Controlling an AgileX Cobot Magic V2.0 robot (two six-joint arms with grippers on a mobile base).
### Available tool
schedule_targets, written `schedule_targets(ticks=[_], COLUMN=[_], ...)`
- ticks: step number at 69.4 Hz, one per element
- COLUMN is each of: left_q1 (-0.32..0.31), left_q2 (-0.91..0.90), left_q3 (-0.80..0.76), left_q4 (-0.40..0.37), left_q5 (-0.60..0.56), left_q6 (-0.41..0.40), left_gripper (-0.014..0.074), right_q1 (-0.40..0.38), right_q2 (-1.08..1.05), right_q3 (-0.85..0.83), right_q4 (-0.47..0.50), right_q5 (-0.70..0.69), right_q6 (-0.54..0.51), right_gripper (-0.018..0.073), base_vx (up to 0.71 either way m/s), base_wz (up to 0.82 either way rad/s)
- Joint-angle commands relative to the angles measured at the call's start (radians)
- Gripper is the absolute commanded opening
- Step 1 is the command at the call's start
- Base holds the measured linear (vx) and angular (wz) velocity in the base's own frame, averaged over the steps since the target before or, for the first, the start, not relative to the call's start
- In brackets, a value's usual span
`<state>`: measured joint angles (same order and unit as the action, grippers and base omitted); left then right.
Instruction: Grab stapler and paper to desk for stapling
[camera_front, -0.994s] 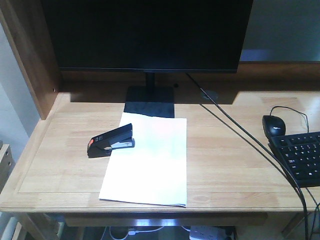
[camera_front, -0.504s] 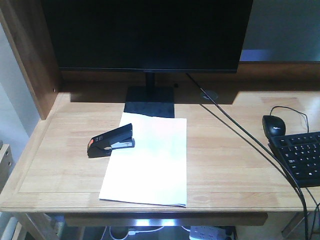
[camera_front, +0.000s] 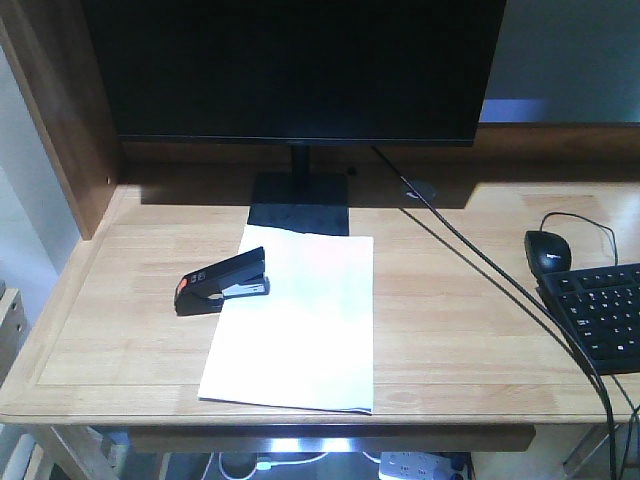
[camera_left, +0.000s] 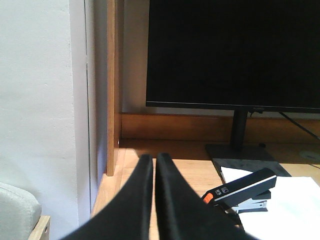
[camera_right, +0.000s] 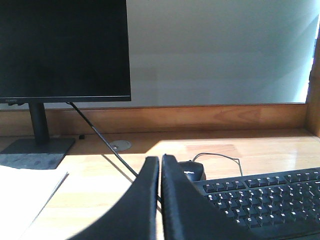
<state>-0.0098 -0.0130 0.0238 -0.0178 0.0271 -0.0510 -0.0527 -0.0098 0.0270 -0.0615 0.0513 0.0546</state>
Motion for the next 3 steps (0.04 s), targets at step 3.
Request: schedule_targets(ticks=[3], left_q1=[0.004], left_q2=[-0.015], left_q3=[0.012], left_q4=[-0.001], left_q5=[-0.074], left_q6=[-0.009], left_gripper=[-0.0006], right_q1=[-0.006], right_q2=[-0.011], right_q3=[0.005], right_q4=[-0.008], right_q5=[-0.068], right_q6=[-0.008], right_gripper=[-0.001], base_vx=[0.0], base_wz=[0.0])
